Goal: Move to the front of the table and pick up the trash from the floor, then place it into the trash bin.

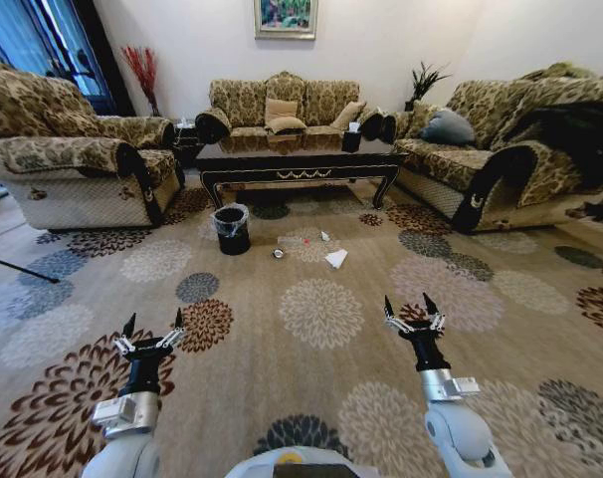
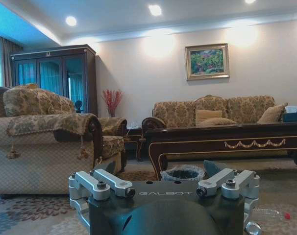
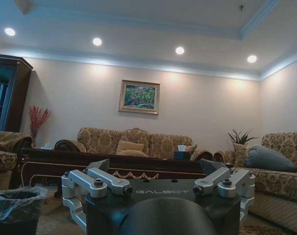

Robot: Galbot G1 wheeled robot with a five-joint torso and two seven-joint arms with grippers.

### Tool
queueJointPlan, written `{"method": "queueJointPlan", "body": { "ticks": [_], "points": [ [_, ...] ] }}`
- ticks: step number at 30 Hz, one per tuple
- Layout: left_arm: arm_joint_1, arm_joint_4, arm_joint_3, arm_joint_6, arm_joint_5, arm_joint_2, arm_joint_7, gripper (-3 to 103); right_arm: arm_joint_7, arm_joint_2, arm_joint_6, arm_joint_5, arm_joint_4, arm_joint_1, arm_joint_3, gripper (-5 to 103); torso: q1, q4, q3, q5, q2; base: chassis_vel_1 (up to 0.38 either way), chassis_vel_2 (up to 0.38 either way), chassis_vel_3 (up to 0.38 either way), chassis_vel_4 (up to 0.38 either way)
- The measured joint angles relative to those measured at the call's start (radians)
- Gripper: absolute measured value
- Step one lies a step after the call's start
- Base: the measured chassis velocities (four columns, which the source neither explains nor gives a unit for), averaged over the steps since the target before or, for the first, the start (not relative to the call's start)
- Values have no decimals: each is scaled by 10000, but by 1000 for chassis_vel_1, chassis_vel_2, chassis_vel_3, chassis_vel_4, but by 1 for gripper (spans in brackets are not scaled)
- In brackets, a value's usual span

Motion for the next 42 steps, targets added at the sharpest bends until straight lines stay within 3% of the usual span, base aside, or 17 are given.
{"method": "queueJointPlan", "body": {
  "ticks": [42],
  "points": [
    [17,-69,-131,16,-215,166,59,100,43,40,25,-41,-47,52,10,100,-2,-1,20,1,34,-164,159,164,-170]
  ]
}}
